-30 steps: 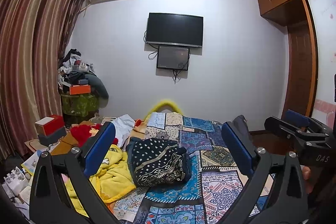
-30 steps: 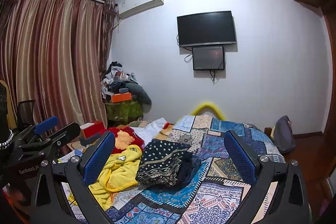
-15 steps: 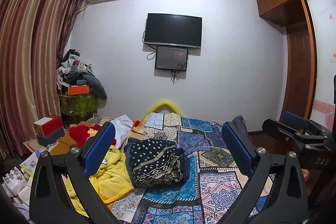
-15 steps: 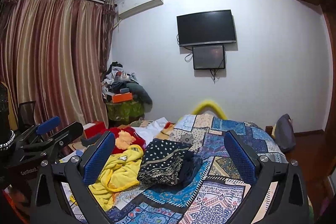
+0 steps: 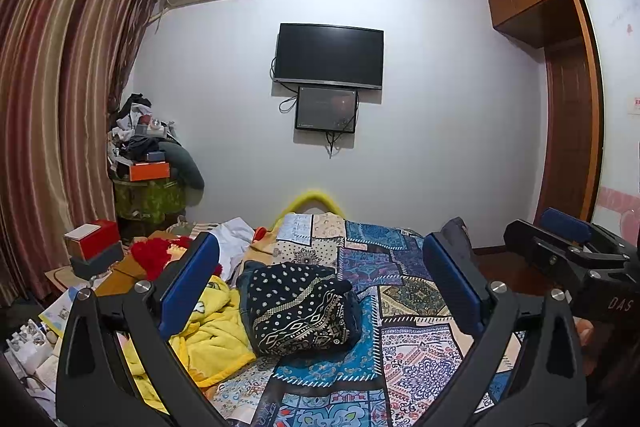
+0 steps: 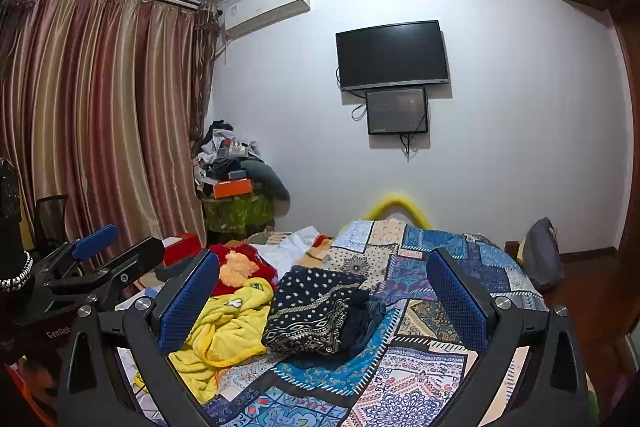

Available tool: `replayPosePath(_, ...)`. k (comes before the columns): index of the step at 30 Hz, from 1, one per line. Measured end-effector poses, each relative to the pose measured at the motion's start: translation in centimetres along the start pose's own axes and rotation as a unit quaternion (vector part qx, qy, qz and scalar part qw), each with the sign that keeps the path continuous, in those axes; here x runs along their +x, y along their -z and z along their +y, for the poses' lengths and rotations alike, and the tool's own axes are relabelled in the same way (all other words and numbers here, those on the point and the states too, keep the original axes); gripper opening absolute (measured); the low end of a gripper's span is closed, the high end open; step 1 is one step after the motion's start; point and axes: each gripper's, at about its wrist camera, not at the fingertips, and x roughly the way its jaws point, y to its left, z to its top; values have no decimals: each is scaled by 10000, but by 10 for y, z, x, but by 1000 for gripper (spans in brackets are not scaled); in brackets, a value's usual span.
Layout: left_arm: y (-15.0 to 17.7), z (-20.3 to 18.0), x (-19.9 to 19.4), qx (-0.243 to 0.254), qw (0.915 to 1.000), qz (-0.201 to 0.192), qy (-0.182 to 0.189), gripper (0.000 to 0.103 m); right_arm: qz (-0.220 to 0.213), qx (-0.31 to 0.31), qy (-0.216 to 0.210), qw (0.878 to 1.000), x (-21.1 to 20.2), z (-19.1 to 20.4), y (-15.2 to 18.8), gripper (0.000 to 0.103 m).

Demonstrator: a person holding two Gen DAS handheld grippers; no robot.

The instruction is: Fold large clothes

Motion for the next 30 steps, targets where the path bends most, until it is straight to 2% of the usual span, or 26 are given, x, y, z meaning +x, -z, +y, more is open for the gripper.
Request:
replayPosePath(14, 3, 3, 4, -18, 9998, 108, 186, 102, -1, 22, 8, 10000, 0, 0, 0, 103)
replayPosePath(30, 4, 3, 6, -31, 9998, 157, 154, 102, 37, 54, 98, 9999, 6, 7, 0, 103)
